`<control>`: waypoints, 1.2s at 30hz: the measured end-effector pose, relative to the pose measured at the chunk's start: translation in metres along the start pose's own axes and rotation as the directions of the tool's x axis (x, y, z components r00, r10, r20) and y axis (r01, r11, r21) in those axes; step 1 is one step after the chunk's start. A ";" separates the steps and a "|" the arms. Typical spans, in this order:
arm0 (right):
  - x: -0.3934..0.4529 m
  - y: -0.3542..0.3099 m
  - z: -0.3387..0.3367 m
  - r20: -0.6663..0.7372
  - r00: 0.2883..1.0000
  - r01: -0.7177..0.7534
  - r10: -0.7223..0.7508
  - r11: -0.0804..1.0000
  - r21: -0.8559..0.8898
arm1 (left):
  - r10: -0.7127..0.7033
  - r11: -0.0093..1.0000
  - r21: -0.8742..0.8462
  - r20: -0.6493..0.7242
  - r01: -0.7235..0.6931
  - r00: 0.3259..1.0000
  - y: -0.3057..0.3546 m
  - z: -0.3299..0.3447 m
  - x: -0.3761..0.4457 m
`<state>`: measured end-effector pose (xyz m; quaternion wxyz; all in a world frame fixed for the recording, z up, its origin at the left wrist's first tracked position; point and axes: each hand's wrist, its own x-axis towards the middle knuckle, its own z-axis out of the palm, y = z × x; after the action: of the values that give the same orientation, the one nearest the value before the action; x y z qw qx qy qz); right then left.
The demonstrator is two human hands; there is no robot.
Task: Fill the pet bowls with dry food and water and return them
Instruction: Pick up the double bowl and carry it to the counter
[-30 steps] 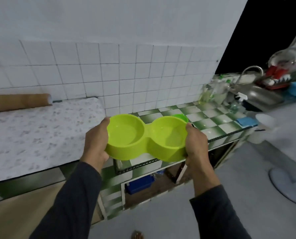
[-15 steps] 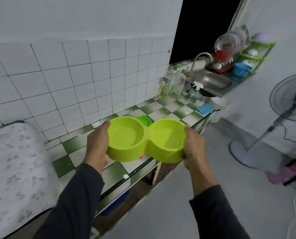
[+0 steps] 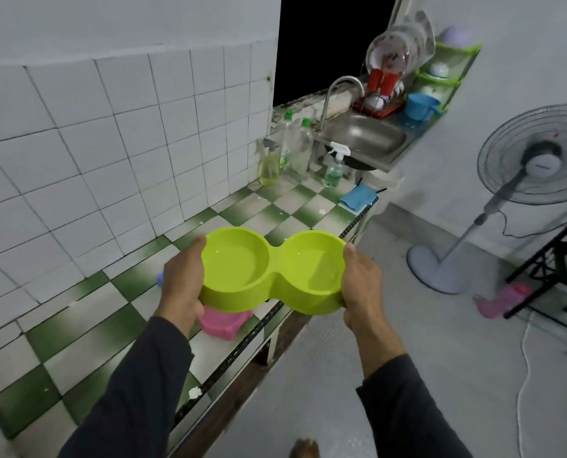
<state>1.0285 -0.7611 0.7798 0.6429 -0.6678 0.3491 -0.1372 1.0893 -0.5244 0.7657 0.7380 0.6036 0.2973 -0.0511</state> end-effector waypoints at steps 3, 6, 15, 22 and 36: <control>0.012 0.006 0.001 0.010 1.000 -0.020 0.020 1.000 -0.003 | 0.019 1.000 0.008 0.033 -0.019 0.999 -0.005 0.009 0.007; 0.044 0.006 0.006 0.017 1.000 0.011 -0.011 1.000 -0.007 | 0.039 0.999 -0.008 0.011 -0.039 0.999 -0.009 0.031 0.028; 0.144 0.003 0.018 0.035 0.999 0.036 -0.034 0.998 -0.051 | 0.026 1.000 -0.010 -0.024 -0.026 0.999 -0.011 0.105 0.085; 0.194 0.014 0.035 0.056 0.998 0.009 -0.005 0.997 -0.073 | 0.011 0.999 0.039 0.002 -0.011 1.000 -0.018 0.133 0.134; 0.274 0.034 0.080 -0.044 0.999 -0.027 0.024 0.998 -0.055 | 0.054 0.986 0.152 0.134 -0.075 0.989 -0.010 0.200 0.240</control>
<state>1.2661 -0.8739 0.6633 0.6183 -0.6776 0.3751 -0.1338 1.3571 -0.6434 0.6556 0.7073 0.6644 0.2241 -0.0895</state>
